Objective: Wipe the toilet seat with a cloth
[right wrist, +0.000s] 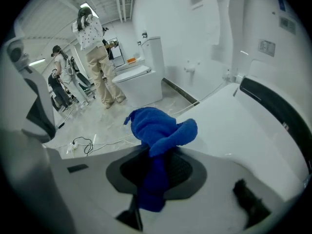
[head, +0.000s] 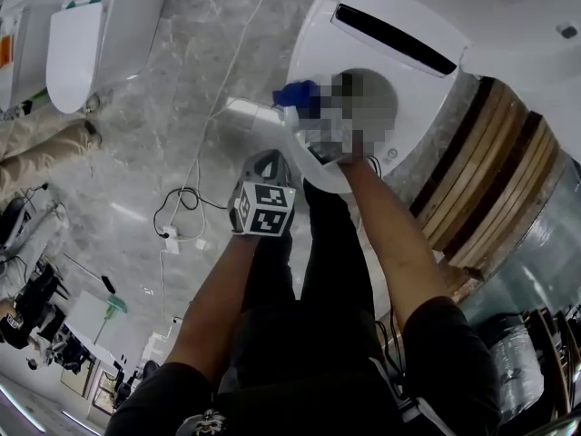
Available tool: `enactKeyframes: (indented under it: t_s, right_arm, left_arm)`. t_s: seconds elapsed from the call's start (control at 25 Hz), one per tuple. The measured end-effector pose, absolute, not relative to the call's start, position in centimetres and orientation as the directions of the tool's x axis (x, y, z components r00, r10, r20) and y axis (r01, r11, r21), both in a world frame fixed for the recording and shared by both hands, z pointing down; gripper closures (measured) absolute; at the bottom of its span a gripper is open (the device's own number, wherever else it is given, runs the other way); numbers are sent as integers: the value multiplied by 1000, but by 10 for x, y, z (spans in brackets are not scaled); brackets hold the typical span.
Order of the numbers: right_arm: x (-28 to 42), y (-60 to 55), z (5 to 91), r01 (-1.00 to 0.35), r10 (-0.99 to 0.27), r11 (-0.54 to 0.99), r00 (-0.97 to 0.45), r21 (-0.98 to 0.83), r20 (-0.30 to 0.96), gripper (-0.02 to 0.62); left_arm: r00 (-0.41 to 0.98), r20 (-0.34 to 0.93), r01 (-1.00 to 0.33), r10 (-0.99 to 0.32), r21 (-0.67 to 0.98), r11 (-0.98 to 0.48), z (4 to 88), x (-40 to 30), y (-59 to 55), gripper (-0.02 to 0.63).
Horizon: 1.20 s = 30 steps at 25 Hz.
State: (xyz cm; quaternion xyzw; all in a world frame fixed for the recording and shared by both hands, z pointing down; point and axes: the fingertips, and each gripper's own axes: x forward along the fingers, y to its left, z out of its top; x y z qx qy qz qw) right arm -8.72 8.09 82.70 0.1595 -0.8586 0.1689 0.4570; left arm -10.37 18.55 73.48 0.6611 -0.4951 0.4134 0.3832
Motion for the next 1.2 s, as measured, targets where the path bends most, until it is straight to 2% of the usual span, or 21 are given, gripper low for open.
enactKeyframes:
  t_s: [0.32, 0.6, 1.2]
  right_arm:
    - [-73, 3, 826, -541, -222, 834, -502, -104, 836, 515]
    - [-38, -50, 831, -703, -315, 700, -466, -129, 827, 515]
    - [79, -61, 836, -840, -389, 542, -242, 8, 889, 515]
  left_arm:
    - [173, 925, -967, -339, 95, -234, 739, -94, 170, 597]
    - [161, 936, -961, -312, 77, -265, 746, -86, 169, 597]
    - [176, 931, -949, -320, 74, -306, 736, -70, 149, 597]
